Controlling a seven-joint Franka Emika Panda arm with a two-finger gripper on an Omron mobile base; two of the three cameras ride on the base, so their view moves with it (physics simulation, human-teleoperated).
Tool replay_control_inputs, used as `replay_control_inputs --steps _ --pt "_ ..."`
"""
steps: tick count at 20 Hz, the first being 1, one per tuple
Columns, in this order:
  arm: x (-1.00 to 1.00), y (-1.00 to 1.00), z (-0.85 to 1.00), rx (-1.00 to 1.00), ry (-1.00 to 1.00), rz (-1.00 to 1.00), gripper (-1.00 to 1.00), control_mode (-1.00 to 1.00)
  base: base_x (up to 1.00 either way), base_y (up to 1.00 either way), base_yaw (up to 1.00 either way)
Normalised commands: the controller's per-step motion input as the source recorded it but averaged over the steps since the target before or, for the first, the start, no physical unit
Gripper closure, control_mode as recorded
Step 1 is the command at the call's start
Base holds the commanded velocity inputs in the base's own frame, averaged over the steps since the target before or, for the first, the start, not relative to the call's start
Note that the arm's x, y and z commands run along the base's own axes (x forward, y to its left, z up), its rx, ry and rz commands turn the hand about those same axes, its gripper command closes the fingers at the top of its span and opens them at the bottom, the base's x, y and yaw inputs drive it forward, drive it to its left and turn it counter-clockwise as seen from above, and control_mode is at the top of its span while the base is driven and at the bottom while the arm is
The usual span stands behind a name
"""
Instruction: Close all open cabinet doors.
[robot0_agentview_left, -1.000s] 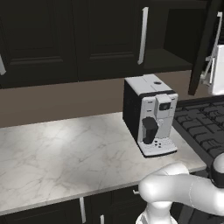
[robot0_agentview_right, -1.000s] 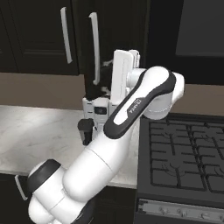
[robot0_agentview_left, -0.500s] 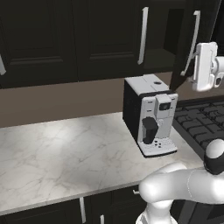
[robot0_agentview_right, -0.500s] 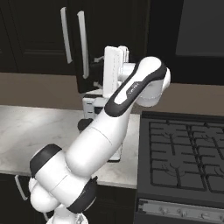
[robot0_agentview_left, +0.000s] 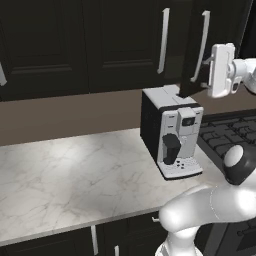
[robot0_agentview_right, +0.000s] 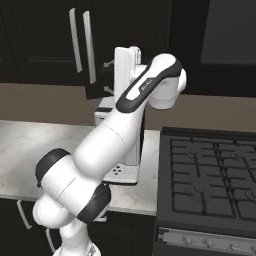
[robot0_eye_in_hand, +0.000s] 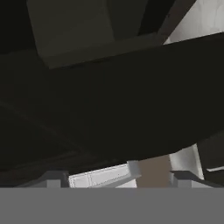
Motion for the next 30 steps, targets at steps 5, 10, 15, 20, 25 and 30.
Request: replay_control_inputs --steps 5,10,15,20,25,30 --pt "0.60 0.47 -0.17 -0.03 0.00 -0.07 -1.00 -1.00 0.00 0.00 0.00" --pt "0.60 0.46 -0.23 -0.05 -0.01 -0.15 -1.00 -1.00 0.00 0.00 0.00" --pt "0.60 0.44 -0.29 -0.09 -0.01 -0.26 -1.00 -1.00 0.00 0.00 0.00" --pt "0.53 0.47 -0.32 -0.11 -0.01 -0.32 -1.00 -1.00 0.00 0.00 0.00" --pt "0.52 0.36 -0.31 -0.09 0.00 -0.34 -1.00 -1.00 0.00 0.00 0.00" --pt "0.25 0.07 -0.18 -0.04 0.00 -0.29 -1.00 -1.00 0.00 0.00 0.00"
